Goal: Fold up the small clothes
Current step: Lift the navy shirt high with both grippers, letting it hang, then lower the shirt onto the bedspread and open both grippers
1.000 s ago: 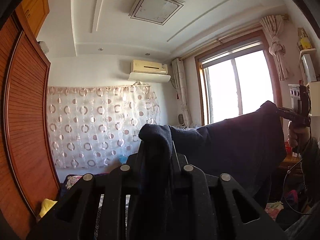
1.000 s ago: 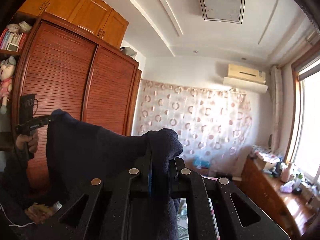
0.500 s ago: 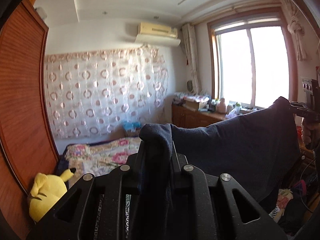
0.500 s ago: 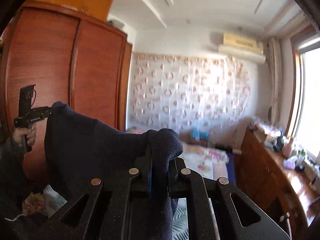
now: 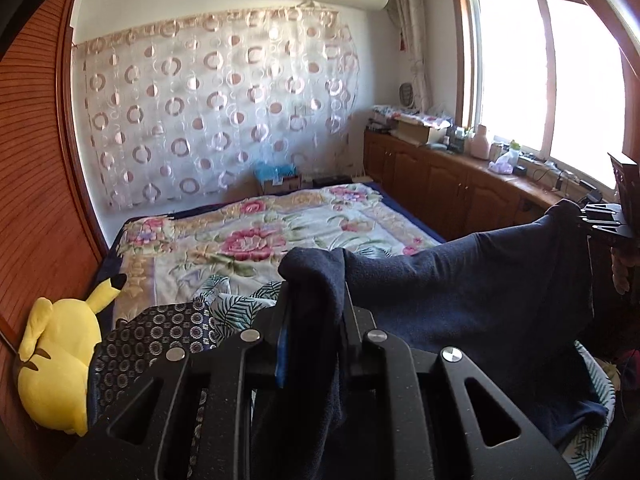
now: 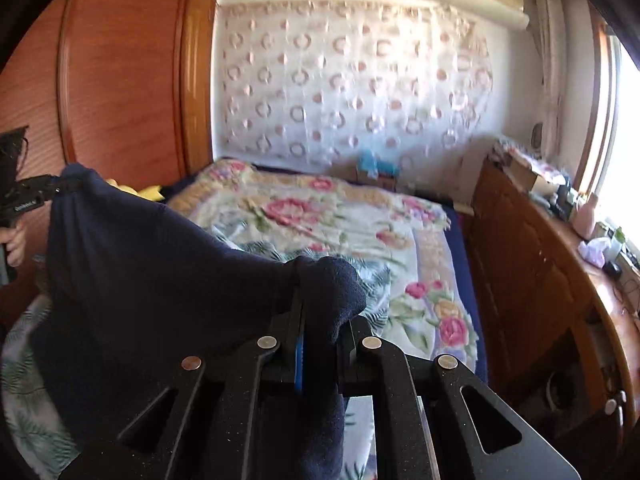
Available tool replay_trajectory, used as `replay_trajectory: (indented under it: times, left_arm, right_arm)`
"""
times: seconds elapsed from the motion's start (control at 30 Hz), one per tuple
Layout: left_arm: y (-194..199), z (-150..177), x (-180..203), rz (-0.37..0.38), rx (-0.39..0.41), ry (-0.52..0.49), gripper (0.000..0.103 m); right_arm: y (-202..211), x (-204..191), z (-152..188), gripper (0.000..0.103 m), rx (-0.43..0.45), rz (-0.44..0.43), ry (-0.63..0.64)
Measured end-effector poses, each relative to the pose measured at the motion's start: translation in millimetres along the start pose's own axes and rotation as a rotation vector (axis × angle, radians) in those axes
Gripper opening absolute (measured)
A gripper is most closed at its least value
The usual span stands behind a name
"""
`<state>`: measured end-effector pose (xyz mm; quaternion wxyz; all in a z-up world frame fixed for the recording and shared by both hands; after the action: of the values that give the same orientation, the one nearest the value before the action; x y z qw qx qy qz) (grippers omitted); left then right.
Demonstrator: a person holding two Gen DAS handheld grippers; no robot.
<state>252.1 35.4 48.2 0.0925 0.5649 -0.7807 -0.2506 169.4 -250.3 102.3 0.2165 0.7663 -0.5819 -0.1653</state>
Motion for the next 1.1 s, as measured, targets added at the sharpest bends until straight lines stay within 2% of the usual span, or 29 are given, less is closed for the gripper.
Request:
replay_trajectory:
  times: [0.17,0.33,0.63,0.97,1.1]
  left_arm:
    - [-33,3,-5,-0.003,-0.058,0.009,0.02]
    - [-59,9,-8,0.005,-0.109,0.021,0.02]
    - [-103,21,-8,0.023,-0.196,0.036,0.021]
    - [-116,20,-4,0.024,-0.23,0.022,0.022]
    - [-114,20,-6,0.011,-0.238,0.032,0.03]
  right_arm:
    - [-44,0,-28,0.011,-0.045,-0.01,-0.036]
    - [-74,26,-17,0.011,-0.106,-0.015,-0.065]
    - [-126,36,-16,0.011,-0.195,-0.021,-0.104]
    - [-149,46,-15,0.012,-0.243,-0.027,-0.133]
    - [-147,46,-17,0.019,-0.245,-0.016,-0.144]
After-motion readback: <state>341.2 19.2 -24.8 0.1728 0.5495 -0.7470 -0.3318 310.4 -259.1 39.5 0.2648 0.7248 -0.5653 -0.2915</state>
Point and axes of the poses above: each gripper's, at about its wrist camera, not at the fingertips, and y roughly against the way its jaws point, x to its right, z to its underside, the point moved 1 cm from there along -y, roughly the way its jaws point, and after that the axes turned 9 degrees about -y, right-handed, at the moved point
